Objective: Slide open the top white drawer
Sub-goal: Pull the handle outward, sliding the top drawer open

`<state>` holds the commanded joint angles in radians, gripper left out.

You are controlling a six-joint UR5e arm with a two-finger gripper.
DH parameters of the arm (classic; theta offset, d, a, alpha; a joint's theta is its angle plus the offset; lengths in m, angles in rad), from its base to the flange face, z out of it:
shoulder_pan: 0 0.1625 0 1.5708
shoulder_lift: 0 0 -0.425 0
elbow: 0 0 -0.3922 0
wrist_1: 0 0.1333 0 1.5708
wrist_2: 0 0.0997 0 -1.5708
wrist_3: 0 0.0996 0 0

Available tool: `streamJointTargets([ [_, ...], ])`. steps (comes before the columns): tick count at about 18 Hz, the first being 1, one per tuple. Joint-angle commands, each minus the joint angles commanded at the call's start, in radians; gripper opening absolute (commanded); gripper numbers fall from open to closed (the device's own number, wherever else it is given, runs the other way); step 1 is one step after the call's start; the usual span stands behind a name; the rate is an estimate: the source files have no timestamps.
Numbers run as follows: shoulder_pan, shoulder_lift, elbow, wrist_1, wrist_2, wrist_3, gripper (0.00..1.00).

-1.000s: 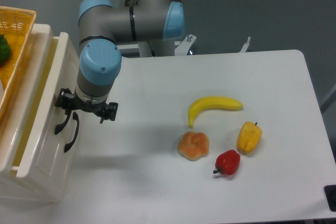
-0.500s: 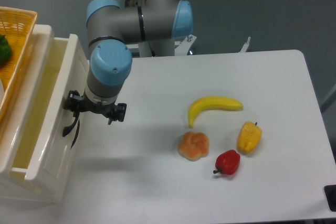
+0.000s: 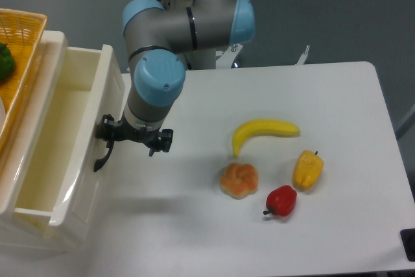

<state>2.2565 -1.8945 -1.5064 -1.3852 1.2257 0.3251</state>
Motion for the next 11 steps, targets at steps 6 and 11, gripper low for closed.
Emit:
streamJointTargets([
  [6,0.029,0.0,0.0,0.0,0.006,0.029,1.0],
  [11,0.035,-0.002,0.0,-0.002,0.034,0.055,1.0],
])
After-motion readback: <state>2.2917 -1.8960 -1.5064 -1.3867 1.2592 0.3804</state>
